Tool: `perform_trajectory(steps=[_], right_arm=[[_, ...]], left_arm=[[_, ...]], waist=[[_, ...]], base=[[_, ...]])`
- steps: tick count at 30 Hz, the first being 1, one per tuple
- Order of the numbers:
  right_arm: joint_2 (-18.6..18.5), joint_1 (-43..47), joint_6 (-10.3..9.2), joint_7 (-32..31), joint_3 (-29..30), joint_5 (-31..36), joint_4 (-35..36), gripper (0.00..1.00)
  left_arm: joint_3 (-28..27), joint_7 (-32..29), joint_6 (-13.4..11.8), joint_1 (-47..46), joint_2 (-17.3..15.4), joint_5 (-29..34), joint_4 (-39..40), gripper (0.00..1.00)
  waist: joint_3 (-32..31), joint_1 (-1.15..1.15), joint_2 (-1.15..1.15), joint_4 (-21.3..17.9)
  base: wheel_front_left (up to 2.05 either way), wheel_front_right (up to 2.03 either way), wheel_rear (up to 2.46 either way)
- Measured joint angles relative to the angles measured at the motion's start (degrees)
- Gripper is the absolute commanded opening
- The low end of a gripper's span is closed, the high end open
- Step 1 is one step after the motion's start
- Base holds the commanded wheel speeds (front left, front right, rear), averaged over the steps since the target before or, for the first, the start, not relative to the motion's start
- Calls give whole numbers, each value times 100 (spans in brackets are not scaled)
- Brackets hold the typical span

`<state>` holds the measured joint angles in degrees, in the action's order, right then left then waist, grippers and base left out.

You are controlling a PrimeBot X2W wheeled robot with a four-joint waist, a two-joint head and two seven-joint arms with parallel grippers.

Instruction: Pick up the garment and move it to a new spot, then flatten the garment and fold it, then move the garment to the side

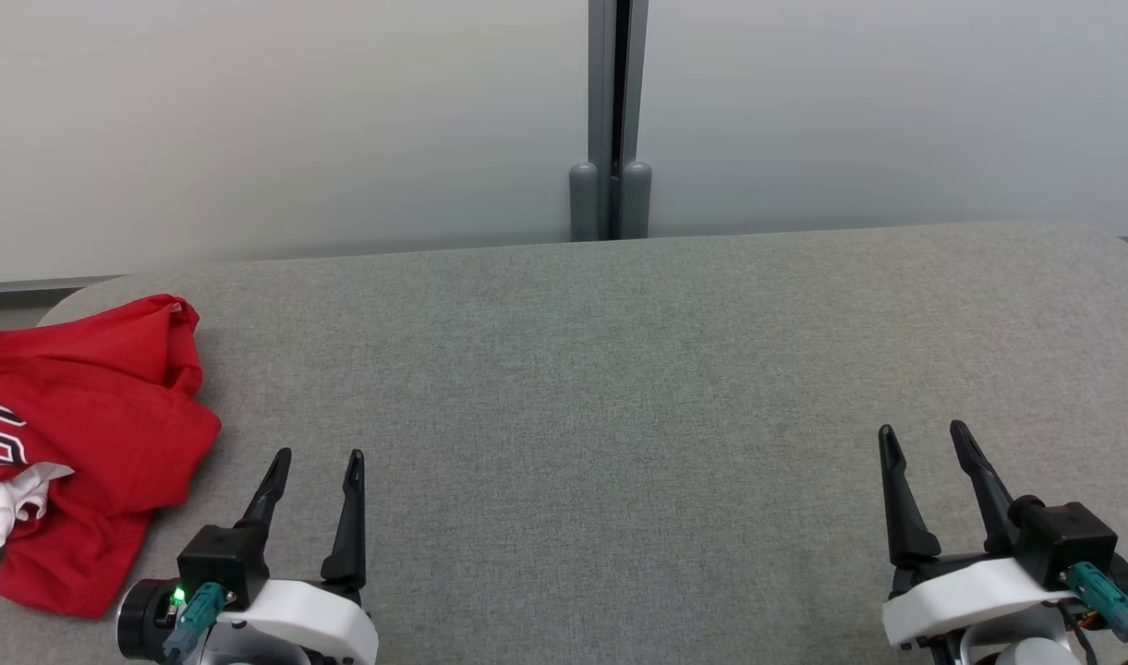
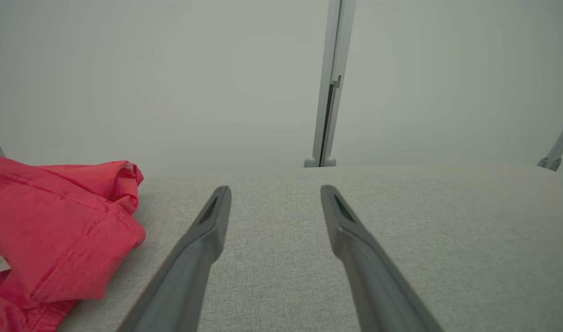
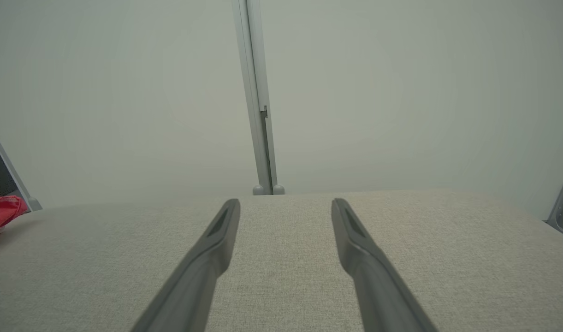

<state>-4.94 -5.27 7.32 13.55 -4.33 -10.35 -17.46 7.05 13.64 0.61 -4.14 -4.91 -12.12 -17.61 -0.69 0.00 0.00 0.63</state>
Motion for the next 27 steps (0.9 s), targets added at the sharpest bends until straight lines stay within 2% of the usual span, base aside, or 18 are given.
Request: perform_trajectory(steps=[15, 27], right_arm=[[-1, -5, 2, 134, -65, 357, -70, 100], [-1, -7, 7, 134, -22, 332, -63, 100]], left_arm=[[-19, 136, 0, -1, 55, 520, -66, 100], [-68, 146, 43, -65, 99, 505, -120, 100]], waist=[[-11, 0, 0, 16], [-2, 0, 0, 144]], base=[[0, 0, 0], [0, 0, 0]])
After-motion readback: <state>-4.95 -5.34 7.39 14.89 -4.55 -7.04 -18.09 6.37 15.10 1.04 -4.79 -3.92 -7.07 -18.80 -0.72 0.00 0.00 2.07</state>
